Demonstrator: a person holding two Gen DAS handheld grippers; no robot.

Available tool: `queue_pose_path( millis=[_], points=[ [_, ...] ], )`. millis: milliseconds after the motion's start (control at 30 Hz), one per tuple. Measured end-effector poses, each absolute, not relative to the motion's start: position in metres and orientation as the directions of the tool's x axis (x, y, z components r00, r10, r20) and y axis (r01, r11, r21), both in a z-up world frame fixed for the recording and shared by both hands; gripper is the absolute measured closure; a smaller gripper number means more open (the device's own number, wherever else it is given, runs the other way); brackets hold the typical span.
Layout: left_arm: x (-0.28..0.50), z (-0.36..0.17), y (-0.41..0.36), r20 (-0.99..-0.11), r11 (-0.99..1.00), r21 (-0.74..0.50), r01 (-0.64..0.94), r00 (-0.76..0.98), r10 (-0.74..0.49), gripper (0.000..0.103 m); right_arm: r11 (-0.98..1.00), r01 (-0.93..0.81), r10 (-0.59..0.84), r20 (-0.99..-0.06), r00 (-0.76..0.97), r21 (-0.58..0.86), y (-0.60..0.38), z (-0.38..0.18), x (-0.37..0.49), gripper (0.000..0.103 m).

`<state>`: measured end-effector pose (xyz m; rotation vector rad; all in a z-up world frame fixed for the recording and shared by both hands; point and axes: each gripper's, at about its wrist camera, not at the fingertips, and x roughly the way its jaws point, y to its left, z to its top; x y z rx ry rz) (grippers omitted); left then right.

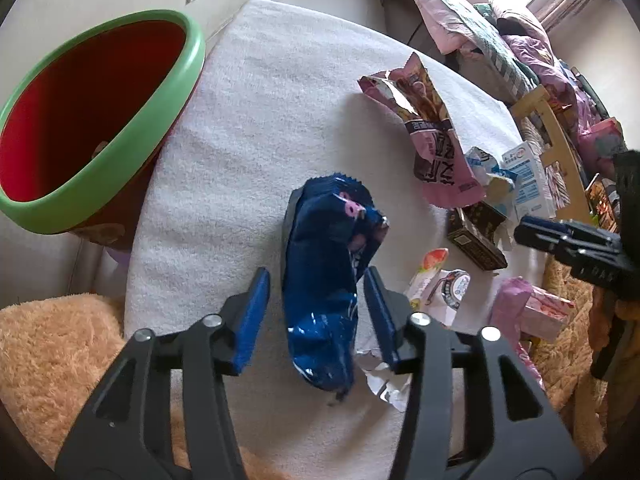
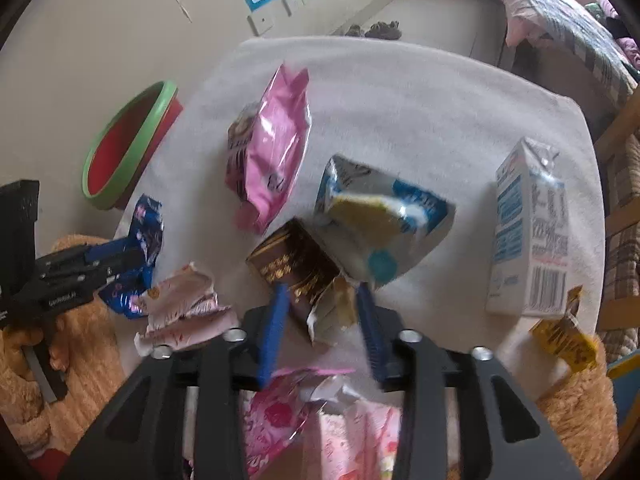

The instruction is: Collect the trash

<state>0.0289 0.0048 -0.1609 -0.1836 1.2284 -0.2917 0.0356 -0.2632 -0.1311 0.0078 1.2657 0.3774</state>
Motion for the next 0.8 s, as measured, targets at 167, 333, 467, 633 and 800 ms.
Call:
queue_pose_path(
  millis=[167,333,467,633,800],
  points=[
    [0.028,-0.16,0.003,-0.896,0.946,-0.295,0.133,0.305,-0.322,0.044,0.913,-0.367,0.266,-0.942,0.203,0.179,-0.247,-0.143,0.043,0.039],
    [0.027,-0.16,0.002,-0.896,0.944,-0.299,0.137,0.301,-0.327,0.04,0.903,-0.418,0.189,-0.964,0.186,0.096,-0.227,-0.163,0.045,0.034],
    [0.027,-0.162,0.002,-0.897,0.943,-0.302,0.139,0.294,-0.33,0.04,0.91,-0.403,0.186,-0.966,0.179,0.101,-0.226,-0.167,0.043,0.05],
    [0.026,-0.162,-0.002,-0.901,0.944,-0.291,0.156,0.287,-0.325,0.04,0.929,-0.34,0.224,-0.955,0.194,0.149,-0.24,-0.159,0.039,0.056],
    [0.026,-0.162,-0.003,-0.903,0.946,-0.284,0.154,0.287,-0.318,0.04,0.941,-0.267,0.271,-0.937,0.222,0.209,-0.25,-0.148,0.035,0.056]
  ],
)
